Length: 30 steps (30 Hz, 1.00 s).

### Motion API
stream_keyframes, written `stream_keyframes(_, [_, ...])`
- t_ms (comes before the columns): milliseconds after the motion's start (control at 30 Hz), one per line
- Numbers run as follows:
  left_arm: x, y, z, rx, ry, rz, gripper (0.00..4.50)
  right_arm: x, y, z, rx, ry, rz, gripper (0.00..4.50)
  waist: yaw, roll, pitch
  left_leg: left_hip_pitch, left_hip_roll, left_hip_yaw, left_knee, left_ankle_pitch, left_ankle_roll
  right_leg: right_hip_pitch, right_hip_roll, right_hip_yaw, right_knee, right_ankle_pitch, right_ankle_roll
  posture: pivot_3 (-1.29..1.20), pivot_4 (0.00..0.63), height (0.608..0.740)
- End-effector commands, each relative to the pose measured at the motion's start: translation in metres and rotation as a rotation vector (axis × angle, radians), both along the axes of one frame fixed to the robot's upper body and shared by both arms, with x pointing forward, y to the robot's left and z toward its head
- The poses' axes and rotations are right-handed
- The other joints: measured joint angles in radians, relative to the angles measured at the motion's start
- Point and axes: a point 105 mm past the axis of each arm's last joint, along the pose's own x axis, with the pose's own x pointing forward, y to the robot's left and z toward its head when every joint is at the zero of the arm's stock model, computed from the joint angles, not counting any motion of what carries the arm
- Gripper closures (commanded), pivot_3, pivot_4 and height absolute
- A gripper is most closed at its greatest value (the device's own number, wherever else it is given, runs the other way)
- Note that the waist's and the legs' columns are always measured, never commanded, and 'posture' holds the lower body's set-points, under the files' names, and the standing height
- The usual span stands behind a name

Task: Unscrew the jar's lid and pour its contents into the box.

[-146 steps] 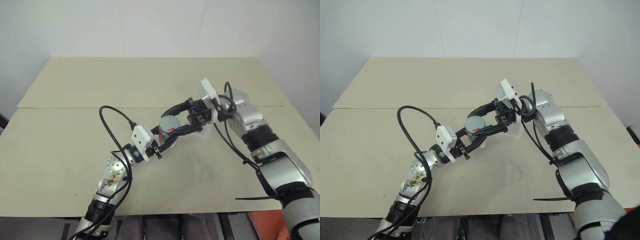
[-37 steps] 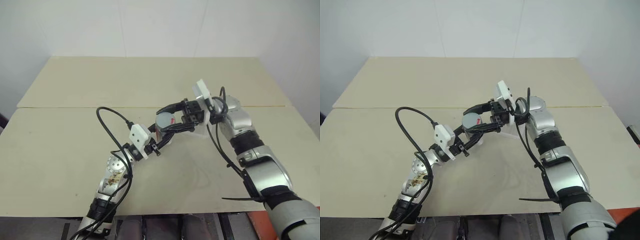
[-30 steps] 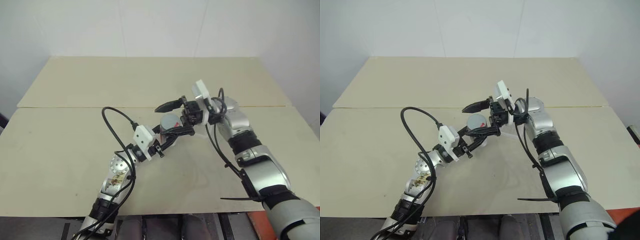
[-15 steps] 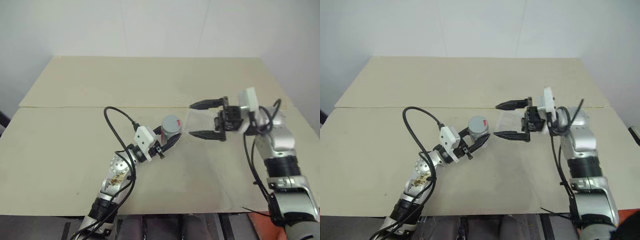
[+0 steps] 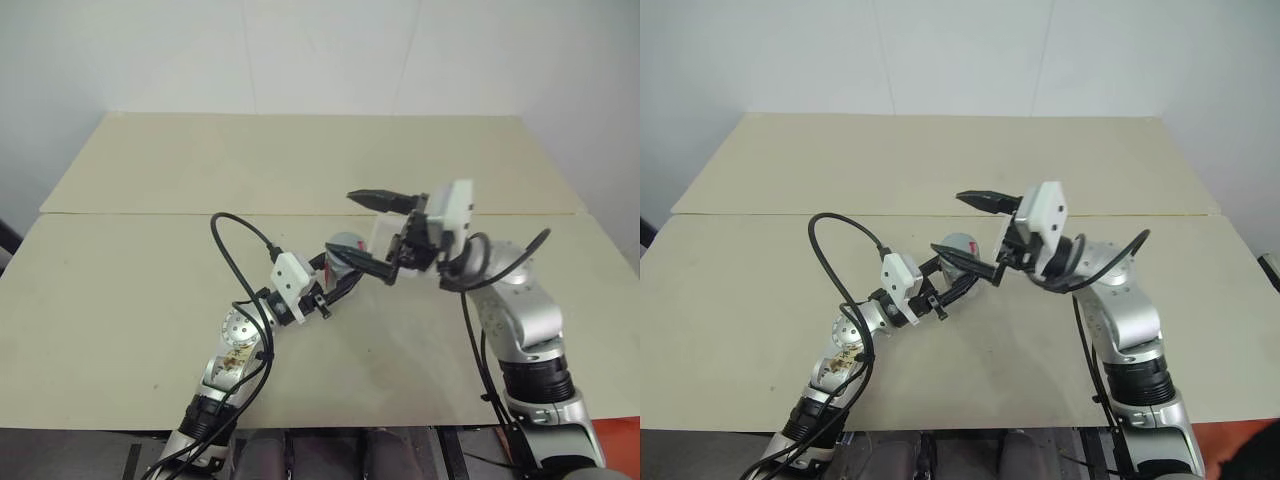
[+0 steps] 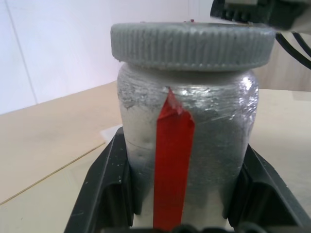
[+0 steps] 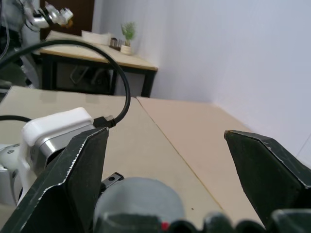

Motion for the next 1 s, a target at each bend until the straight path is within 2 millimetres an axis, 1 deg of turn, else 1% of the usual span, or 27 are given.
stream_keyframes(33, [-0.002, -0.004, 0.011, -0.02, -0.043, -0.009, 2.57, -0.004, 0.006, 0.0, -0.018, -0.029, -0.026, 0.05, -0.001, 0.0, 0.0, 0.0, 0.0, 0.0, 0.0, 0.0, 0.0, 0.0, 0.0, 0.0, 0.0, 0.0, 0.0, 0.0, 0.15, 0.74])
stream_keyframes(200, [-0.002, -0.003, 0.011, -0.022, -0.043, -0.006, 2.57, 0.001, 0.003, -0.006, -0.02, 0.003, -0.056, 0.05, -0.002, 0.0, 0.0, 0.0, 0.0, 0.0, 0.0, 0.0, 0.001, 0.0, 0.0, 0.0, -0.001, 0.0, 0.0, 0.0, 0.15, 0.74])
stream_keyframes(333, [-0.003, -0.002, 0.01, -0.022, -0.041, -0.001, 2.57, 0.007, -0.005, -0.006, -0.009, 0.014, -0.097, 0.05, -0.002, 0.0, 0.0, 0.001, 0.0, 0.0, 0.0, -0.002, 0.003, 0.0, 0.001, 0.0, -0.001, 0.0, 0.0, 0.0, 0.15, 0.74])
stream_keyframes(500, [-0.003, 0.0, 0.007, -0.023, -0.033, 0.004, 2.57, 0.007, -0.016, -0.007, -0.006, 0.016, -0.125, 0.05, -0.001, 0.0, 0.0, 0.0, 0.0, 0.0, 0.0, -0.002, 0.004, 0.0, 0.001, 0.0, -0.001, 0.0, 0.0, 0.0, 0.15, 0.74])
stream_keyframes(833, [-0.002, 0.0, 0.008, -0.023, -0.037, 0.002, 2.57, 0.0, -0.034, -0.015, -0.01, 0.044, -0.162, 0.05, -0.001, 0.0, 0.0, 0.001, 0.0, 0.0, 0.0, -0.003, 0.005, 0.0, 0.001, 0.0, -0.003, 0.0, 0.0, 0.0, 0.15, 0.74])
stream_keyframes(1000, [-0.002, -0.002, 0.007, -0.02, -0.037, -0.007, 2.57, -0.009, -0.043, -0.018, -0.041, 0.038, -0.138, 0.05, -0.001, 0.0, 0.0, 0.001, 0.0, 0.0, 0.0, -0.003, 0.005, 0.0, 0.001, 0.0, -0.003, 0.0, 0.0, 0.0, 0.15, 0.74])
